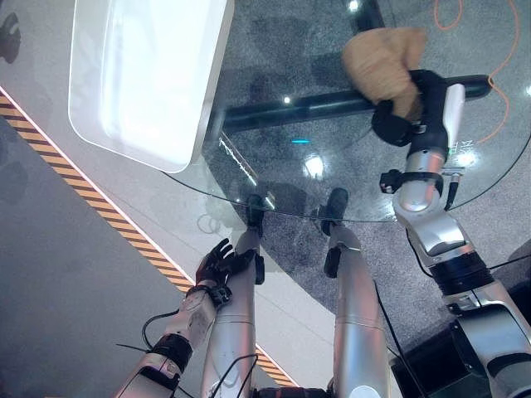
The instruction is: Wipe the table with a cloth and put it in the basket.
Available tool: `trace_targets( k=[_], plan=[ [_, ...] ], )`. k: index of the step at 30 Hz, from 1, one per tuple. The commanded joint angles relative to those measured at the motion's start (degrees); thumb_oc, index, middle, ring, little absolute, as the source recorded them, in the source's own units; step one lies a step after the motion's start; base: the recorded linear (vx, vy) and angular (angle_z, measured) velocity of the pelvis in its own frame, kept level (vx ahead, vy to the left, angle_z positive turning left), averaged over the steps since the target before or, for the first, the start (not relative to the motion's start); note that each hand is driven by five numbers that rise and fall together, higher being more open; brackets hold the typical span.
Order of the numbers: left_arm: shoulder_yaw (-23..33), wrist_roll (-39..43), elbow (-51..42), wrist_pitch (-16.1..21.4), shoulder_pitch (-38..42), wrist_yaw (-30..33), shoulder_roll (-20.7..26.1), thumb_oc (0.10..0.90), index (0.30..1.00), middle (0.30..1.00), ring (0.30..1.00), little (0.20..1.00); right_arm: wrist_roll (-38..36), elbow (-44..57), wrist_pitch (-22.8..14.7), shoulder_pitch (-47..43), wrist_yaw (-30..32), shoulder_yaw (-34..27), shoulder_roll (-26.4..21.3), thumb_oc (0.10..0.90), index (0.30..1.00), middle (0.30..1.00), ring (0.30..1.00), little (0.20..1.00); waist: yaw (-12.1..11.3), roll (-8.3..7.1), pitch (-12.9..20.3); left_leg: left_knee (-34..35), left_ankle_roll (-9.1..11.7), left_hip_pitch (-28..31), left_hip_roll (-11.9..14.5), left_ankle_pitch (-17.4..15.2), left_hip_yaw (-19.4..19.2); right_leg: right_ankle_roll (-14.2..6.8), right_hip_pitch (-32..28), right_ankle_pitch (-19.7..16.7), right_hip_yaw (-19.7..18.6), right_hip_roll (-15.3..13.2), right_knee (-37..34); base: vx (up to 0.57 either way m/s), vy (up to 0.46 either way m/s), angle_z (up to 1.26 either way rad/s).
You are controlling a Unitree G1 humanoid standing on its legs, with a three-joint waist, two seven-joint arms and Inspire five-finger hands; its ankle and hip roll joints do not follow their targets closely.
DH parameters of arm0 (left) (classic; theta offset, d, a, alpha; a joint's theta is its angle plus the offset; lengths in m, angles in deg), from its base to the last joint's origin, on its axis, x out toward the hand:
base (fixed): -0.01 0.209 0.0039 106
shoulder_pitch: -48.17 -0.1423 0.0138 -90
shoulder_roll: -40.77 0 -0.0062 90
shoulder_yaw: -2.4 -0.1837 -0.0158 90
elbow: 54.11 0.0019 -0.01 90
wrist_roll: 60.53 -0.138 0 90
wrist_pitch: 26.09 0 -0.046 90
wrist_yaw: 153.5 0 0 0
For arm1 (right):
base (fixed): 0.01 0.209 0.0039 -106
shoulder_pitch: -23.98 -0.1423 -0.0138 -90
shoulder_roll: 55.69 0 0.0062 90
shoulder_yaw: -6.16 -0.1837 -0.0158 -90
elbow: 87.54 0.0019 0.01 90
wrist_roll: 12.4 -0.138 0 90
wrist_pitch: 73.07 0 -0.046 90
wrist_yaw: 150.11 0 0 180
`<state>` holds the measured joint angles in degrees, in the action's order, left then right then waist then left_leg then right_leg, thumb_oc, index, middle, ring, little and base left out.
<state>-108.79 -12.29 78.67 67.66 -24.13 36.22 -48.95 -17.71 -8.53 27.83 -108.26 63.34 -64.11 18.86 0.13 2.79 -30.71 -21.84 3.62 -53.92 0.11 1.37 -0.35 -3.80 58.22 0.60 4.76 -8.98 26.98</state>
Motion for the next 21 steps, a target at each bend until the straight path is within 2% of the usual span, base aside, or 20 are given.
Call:
trace_targets(
  k=[1,2,3,4,6,7,10,11,12,13,14,21],
  plan=[
    [-2.55,-1.25,-1.51,-0.12,-6.61,-1.30,-3.60,0.800,0.900,0.900,0.900,0.900,0.63,9.80,-1.96,1.67,-6.64,6.08,1.83,0.100,0.300,0.300,0.300,0.200,-1.10,2.57,0.92,-2.33,-3.11,-0.75,-4.77,-4.10,-4.17,-0.97,-1.42,-1.76,1.28,4.64,-4.83,0.00,0.000,0.00],
    [-2.82,-1.28,-1.63,-0.16,-6.49,-1.08,-3.74,0.800,0.900,0.900,0.900,0.900,0.22,9.76,-2.33,1.43,-7.88,7.11,2.33,0.100,0.300,0.300,0.300,0.200,-1.24,2.63,0.92,-2.37,-3.13,-0.79,-4.83,-4.06,-4.11,-0.94,-1.42,-1.76,1.37,4.59,-4.81,0.00,-0.004,0.05],
    [-2.61,-1.14,-1.77,-0.10,-5.21,-0.97,-3.66,0.800,0.900,0.900,0.900,0.900,-0.32,10.16,-2.54,0.09,-8.87,7.82,2.41,0.100,0.300,0.300,0.300,0.200,-1.11,2.57,0.92,-1.94,-3.37,-2.92,-5.01,-2.15,-4.39,-0.55,0.51,-3.58,1.66,4.30,-5.53,0.00,-0.004,0.04],
    [-3.10,-1.15,-1.68,-0.10,-6.37,-1.07,-3.73,0.800,0.900,0.900,0.900,0.900,-0.65,10.20,-2.74,1.18,-9.34,8.55,2.93,0.100,0.300,0.300,0.300,0.200,-1.37,2.69,0.92,-2.46,-3.11,-0.79,-4.86,-4.07,-4.11,-0.87,-1.38,-1.69,1.44,4.53,-4.66,0.00,0.000,0.07],
    [-3.15,-1.30,-1.72,-0.21,-6.17,-1.17,-3.78,0.800,0.900,0.900,0.900,0.900,-1.49,10.61,-3.66,0.86,-11.18,9.84,3.59,0.100,0.300,0.300,0.300,0.200,-1.52,2.75,0.92,-2.46,-3.11,-0.77,-4.93,-3.99,-4.09,-0.80,-1.42,-1.69,1.54,4.50,-4.67,0.01,0.000,0.06],
    [-2.83,-1.46,-1.95,-0.35,-4.87,-1.06,-3.77,0.800,0.900,0.900,0.900,0.900,-2.52,11.07,-4.14,-0.66,-12.42,10.56,3.84,0.100,0.300,0.300,0.300,0.200,-1.43,2.75,0.92,-1.97,-3.36,-2.84,-5.13,-2.03,-4.34,-0.42,0.49,-3.54,1.81,4.24,-5.41,-0.04,-0.005,0.06],
    [-3.18,-1.36,-2.16,-0.78,-4.43,-0.60,-3.82,0.800,0.900,0.900,0.900,0.900,-4.02,12.15,-5.33,-1.30,-15.28,12.46,5.20,0.100,0.300,0.300,0.300,0.200,-1.62,2.83,0.92,-2.22,-3.37,-2.87,-5.19,-2.00,-4.31,-0.34,0.55,-3.45,1.85,4.25,-5.12,0.01,-0.006,0.05],
    [-3.69,-1.30,-2.15,-0.85,-5.60,-0.58,-3.87,0.800,0.900,0.900,0.900,0.900,-4.23,12.23,-5.54,-0.17,-15.73,12.85,5.62,0.100,0.300,0.300,0.300,0.200,-1.84,2.92,0.92,-2.75,-3.11,-0.76,-5.04,-3.94,-4.04,-0.67,-1.33,-1.54,1.62,4.50,-4.26,0.06,-0.005,0.03],
    [-3.88,-1.07,-2.22,-1.03,-5.30,-0.43,-3.83,0.800,0.900,0.900,0.900,0.900,-4.74,12.57,-5.66,-0.49,-16.41,13.54,6.02,0.100,0.300,0.300,0.300,0.200,-1.86,2.91,0.92,-2.91,-3.05,-0.82,-5.07,-3.93,-4.08,-0.64,-1.29,-1.52,1.67,4.50,-4.19,0.00,0.000,0.00],
    [-3.57,-0.85,-2.38,-1.40,-3.64,-0.31,-3.73,0.800,0.900,0.900,0.900,0.900,-4.90,12.60,-5.85,-2.08,-17.29,14.19,6.30,0.100,0.300,0.300,0.300,0.200,-1.68,2.85,0.92,-2.61,-3.25,-2.99,-5.26,-2.03,-4.34,-0.28,0.66,-3.38,1.93,4.21,-4.88,0.01,-0.003,0.03],
    [-4.06,-0.81,-2.34,-1.49,-4.77,-0.33,-3.80,0.800,0.900,0.900,0.900,0.900,-4.90,12.56,-5.82,-0.94,-17.58,14.58,6.69,0.100,0.300,0.300,0.300,0.200,-1.91,2.96,0.92,-3.14,-3.00,-0.86,-5.09,-3.97,-4.07,-0.62,-1.23,-1.46,1.69,4.44,-4.02,0.00,0.000,0.00],
    [-4.77,-0.15,-2.68,-2.11,-3.66,0.21,-3.64,0.800,0.900,0.900,0.900,0.900,-5.38,12.74,-4.38,-1.69,-19.93,17.68,7.22,0.100,0.300,0.300,0.300,0.200,-2.12,3.01,0.92,-3.96,-3.09,-0.97,-5.03,-4.20,-4.04,-0.57,-1.03,-1.12,1.84,4.34,-3.03,0.02,-0.003,0.05]
  ],
)
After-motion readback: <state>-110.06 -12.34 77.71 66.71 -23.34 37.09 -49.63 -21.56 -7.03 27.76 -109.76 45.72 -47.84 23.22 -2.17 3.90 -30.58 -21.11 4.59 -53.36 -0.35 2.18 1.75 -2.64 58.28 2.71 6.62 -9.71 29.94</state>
